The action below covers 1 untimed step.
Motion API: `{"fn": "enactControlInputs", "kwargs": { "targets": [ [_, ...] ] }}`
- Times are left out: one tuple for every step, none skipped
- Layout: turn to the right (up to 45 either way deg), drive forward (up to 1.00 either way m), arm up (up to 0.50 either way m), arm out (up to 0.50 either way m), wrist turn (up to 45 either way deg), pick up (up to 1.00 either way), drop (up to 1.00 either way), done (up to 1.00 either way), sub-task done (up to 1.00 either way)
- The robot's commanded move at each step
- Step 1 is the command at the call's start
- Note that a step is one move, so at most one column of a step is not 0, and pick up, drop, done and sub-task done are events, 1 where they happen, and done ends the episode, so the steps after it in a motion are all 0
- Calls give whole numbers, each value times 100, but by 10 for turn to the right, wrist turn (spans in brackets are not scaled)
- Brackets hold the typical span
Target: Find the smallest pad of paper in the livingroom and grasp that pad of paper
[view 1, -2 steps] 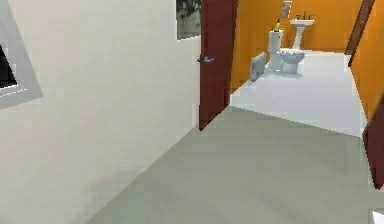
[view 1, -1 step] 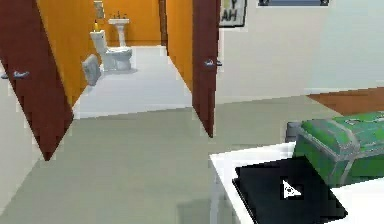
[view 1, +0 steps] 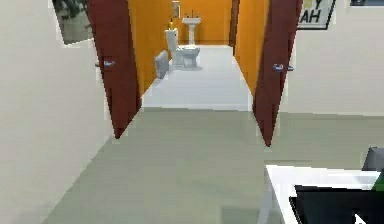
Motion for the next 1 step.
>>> {"fn": "enactControlInputs", "kwargs": {
  "targets": [
    [450,0,0,0,0,0,0,0,0]
  ]
}}
